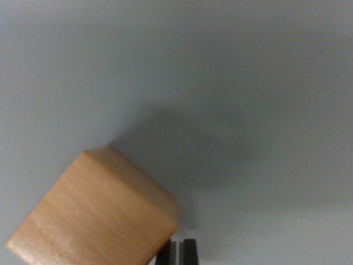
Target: Push wooden cube
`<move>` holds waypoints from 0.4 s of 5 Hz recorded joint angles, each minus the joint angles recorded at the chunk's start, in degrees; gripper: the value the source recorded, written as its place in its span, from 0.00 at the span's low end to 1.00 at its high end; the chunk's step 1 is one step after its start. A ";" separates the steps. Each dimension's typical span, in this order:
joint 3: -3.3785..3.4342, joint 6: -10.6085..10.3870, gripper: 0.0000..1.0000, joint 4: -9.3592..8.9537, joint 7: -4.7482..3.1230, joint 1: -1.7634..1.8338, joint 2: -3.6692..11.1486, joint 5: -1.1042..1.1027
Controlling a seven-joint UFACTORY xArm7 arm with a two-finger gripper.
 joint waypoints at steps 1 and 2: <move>0.13 0.93 1.00 2.40 0.16 0.02 1.48 0.08; 0.13 0.93 1.00 2.40 0.16 0.02 1.48 0.08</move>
